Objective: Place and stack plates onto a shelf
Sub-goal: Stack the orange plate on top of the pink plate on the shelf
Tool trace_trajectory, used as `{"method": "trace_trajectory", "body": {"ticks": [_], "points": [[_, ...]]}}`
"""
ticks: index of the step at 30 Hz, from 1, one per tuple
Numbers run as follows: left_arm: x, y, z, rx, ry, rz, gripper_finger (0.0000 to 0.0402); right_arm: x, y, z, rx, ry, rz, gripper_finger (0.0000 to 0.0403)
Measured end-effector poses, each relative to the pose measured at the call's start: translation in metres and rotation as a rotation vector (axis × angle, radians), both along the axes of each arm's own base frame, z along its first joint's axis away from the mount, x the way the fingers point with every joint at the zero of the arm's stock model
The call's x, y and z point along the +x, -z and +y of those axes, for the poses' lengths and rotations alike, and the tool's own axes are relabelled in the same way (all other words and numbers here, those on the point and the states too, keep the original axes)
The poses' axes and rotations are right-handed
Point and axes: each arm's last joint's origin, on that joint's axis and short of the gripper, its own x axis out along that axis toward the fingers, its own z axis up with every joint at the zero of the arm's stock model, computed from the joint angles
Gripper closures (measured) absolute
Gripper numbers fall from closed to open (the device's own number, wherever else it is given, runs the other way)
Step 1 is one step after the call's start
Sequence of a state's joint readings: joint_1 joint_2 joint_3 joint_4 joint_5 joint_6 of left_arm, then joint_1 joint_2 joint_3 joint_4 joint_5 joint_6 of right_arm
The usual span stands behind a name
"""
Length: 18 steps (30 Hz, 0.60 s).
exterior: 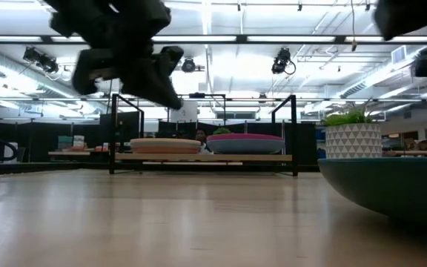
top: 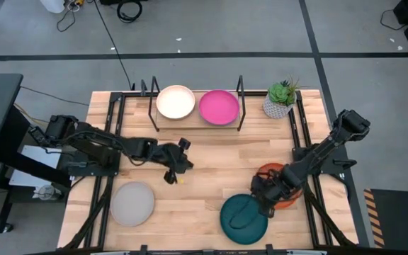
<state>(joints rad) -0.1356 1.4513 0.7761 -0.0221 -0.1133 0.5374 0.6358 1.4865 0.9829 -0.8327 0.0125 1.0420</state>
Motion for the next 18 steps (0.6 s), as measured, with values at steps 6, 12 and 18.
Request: {"method": "trace_trajectory", "body": {"ticks": [6, 12, 18], "points": [[0.013, -0.014, 0.025, 0.011, 0.03, -0.181, 0.0379, -0.018, 0.001, 0.017, 0.083, 0.076, 0.122, 0.0247], [0.018, -0.024, 0.044, 0.019, -0.032, -0.292, 0.0379, -0.027, 0.001, 0.024, 0.093, 0.051, 0.158, 0.0247], [0.019, -0.027, 0.053, 0.034, -0.061, -0.318, 0.0379, -0.032, 0.002, 0.022, 0.096, 0.079, 0.252, 0.0247]]}}
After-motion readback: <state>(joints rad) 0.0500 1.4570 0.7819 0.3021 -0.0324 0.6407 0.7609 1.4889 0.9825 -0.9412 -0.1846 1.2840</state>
